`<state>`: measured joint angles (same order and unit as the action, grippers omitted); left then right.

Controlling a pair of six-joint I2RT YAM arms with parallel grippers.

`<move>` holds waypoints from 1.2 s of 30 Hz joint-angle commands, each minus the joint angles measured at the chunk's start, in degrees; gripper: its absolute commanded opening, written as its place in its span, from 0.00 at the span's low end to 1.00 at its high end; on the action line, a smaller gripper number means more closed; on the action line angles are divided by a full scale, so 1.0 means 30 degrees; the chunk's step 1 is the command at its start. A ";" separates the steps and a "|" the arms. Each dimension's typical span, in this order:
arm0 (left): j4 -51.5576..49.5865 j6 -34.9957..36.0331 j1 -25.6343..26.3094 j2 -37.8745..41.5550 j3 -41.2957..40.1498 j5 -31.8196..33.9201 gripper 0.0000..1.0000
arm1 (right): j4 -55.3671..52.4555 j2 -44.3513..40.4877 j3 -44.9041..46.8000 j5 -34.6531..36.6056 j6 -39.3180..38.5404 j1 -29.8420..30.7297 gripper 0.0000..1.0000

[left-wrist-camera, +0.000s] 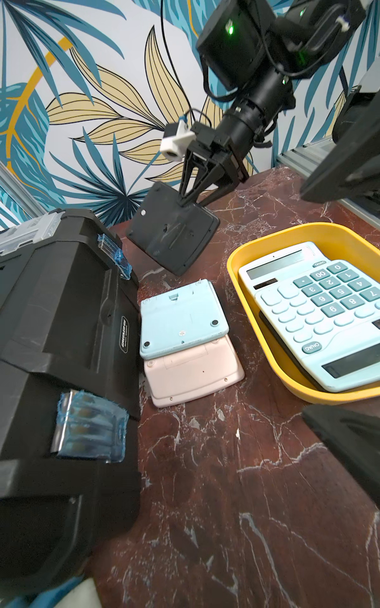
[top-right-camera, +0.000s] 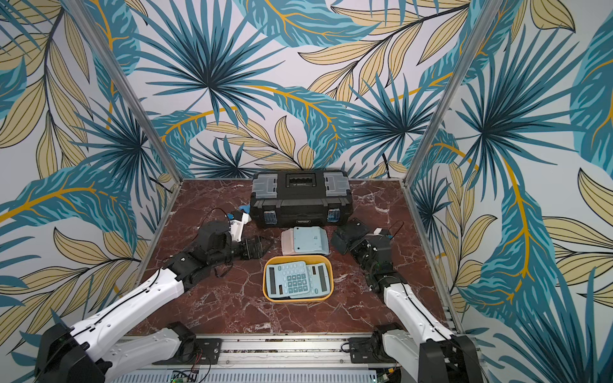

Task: Put the calculator in the storage box
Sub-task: Pick up the calculator at the center of the board.

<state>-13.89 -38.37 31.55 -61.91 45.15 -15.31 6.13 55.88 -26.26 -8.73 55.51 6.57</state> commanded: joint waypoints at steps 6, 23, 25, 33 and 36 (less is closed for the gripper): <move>0.0089 -0.0445 -0.0081 -0.0044 0.0338 -0.0265 1.00 | -0.7080 -0.2695 -0.2283 0.0902 -0.8374 0.1338 0.19; 0.0787 -0.3170 -0.0318 -0.0457 0.1389 -0.1518 1.00 | -0.9355 -0.1075 -0.6280 1.2478 -1.4972 1.1275 0.19; 0.1018 -0.3863 -0.0485 -0.0508 0.1593 -0.1900 1.00 | -0.9341 -0.0689 -0.6487 1.3795 -1.5587 1.2323 0.19; 0.1699 -0.7317 -0.0737 -0.1279 0.2630 -0.3490 1.00 | -0.8096 0.0831 -0.6642 1.9332 -1.8036 1.7002 0.19; 0.1723 -0.8844 -0.0737 -0.1721 0.2901 -0.4123 1.00 | -0.7357 0.1638 -0.6701 2.1170 -1.9091 1.8428 0.19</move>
<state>-10.31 -59.11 29.65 -66.06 50.54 -24.75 -19.97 59.59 -45.04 45.04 2.83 59.22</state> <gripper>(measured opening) 0.999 0.271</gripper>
